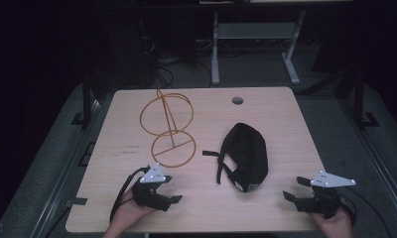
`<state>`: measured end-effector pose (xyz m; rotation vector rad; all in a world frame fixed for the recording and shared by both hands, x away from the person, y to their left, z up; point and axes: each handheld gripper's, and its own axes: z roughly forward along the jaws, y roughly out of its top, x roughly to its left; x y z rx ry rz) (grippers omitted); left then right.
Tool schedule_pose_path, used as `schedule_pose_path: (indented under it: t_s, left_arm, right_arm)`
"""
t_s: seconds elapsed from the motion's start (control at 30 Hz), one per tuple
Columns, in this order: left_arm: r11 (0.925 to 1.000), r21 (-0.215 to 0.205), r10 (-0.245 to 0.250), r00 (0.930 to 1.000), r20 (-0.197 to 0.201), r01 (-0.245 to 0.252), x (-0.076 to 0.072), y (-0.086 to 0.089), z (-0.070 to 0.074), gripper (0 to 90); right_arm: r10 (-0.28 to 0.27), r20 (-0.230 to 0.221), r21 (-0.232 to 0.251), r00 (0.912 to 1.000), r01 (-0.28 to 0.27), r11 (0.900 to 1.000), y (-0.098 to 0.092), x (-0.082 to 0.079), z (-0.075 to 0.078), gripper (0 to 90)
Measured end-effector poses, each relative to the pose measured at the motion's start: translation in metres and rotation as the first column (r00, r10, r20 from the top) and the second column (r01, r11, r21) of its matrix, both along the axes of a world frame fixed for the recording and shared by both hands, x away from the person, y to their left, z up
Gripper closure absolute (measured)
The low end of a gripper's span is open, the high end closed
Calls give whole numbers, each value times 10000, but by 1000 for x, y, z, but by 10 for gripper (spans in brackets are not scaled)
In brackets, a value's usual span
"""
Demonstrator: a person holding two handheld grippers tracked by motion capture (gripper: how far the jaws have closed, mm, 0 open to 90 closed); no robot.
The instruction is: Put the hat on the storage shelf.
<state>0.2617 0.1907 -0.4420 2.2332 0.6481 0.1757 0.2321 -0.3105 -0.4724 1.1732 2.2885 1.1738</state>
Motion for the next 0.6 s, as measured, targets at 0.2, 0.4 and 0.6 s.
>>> schedule_pose_path:
  t_s: [0.2,0.4,0.6]
  left_arm:
    - [9999,-166,44,10000,32,-44,2,-2,1,229]
    - [9996,-289,-75,10000,45,76,3,-11,3,229]
    - [9979,-110,-637,9979,64,638,2,-35,3,212]
  right_arm:
    - [145,-70,-100,9999,-146,9998,3,0,-1,212]
    - [317,66,-60,9995,-317,9995,6,-2,1,212]
    - [330,52,82,9994,-331,9994,6,-3,2,210]
